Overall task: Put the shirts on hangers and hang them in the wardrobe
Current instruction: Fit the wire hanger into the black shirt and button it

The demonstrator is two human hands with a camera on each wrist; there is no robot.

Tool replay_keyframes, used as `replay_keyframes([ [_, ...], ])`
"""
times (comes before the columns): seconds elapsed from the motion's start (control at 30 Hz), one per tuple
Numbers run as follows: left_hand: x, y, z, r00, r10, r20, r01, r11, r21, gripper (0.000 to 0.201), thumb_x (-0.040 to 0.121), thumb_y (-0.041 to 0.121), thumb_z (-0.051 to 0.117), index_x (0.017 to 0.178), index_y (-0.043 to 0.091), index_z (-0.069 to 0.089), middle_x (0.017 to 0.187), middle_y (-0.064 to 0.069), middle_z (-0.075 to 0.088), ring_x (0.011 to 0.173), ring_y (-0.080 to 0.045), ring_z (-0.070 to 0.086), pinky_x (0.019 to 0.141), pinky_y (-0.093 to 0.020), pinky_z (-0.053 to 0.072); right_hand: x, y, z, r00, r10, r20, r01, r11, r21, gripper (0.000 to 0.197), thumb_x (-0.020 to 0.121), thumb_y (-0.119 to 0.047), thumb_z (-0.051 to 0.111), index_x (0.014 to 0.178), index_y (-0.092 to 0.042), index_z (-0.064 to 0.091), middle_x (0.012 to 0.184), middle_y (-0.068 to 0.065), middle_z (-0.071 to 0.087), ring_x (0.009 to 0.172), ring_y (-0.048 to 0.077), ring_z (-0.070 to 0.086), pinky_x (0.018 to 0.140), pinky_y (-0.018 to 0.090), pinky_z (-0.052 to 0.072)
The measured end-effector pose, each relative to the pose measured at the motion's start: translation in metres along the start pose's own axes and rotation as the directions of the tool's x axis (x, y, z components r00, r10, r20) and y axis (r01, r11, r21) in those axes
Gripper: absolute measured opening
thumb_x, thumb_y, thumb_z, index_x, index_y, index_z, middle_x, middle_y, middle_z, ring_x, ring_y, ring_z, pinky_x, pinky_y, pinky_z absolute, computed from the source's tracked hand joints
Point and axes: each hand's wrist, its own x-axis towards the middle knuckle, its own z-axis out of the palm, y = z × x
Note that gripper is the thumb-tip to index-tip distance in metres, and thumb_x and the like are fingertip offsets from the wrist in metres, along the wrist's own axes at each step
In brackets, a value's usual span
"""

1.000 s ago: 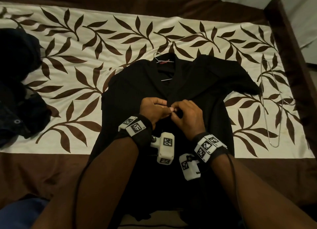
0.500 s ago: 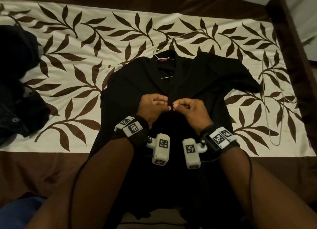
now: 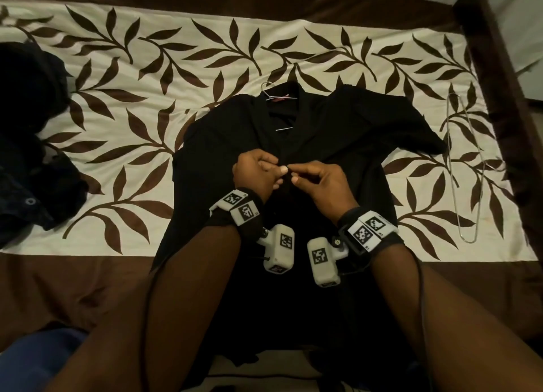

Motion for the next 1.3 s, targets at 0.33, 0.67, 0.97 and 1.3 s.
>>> replay_keyframes([
  [0.33,-0.036,-0.023,-0.028,0.981,0.057,0.186,-0.121,0.926,0.359,0.015,0.075,0.019,0.084,0.083,0.023,0.073,0.074,0.005,0.068,0.08,-0.016,0.069,0.081,-0.028,0.056,-0.059,0.002,-0.01,0.984,-0.074,-0.161,-0.067,0.685,-0.725,0.047,0.077,-0.06,0.073,0.105,-0.022,0.071,0.103,-0.001,0.062,0.103,0.021,0.052,0.072,0.031,0.047],
  [0.67,-0.067,-0.03,-0.026,0.957,0.163,0.238,-0.281,0.71,0.646,0.01,0.093,0.021,0.062,0.094,0.023,0.072,0.09,0.009,0.054,0.087,-0.013,0.054,0.076,-0.029,0.041,-0.072,-0.025,-0.017,0.989,-0.024,-0.148,-0.089,0.698,-0.71,0.027,0.093,-0.022,0.055,0.114,-0.016,0.07,0.105,0.009,0.064,0.103,0.028,0.055,0.074,0.037,0.05],
  [0.97,-0.069,-0.018,-0.019,0.982,0.001,0.188,-0.119,0.777,0.618,0.007,0.089,0.02,0.062,0.086,0.021,0.069,0.092,0.0,0.069,0.092,-0.022,0.065,0.085,-0.036,0.054,-0.068,-0.033,-0.016,0.995,0.094,0.013,-0.044,0.578,-0.815,0.025,0.097,-0.034,0.056,0.11,-0.017,0.067,0.106,0.01,0.064,0.104,0.031,0.059,0.077,0.038,0.048],
  [1.3,-0.07,-0.017,-0.021,0.992,-0.016,0.124,-0.042,0.893,0.448,0.008,0.081,0.015,0.075,0.074,0.019,0.073,0.072,0.009,0.068,0.084,-0.015,0.068,0.084,-0.031,0.055,-0.061,-0.027,-0.002,0.991,0.133,0.021,-0.079,0.7,-0.71,0.019,0.095,-0.027,0.061,0.106,-0.013,0.067,0.105,0.011,0.068,0.101,0.033,0.063,0.085,0.043,0.053],
])
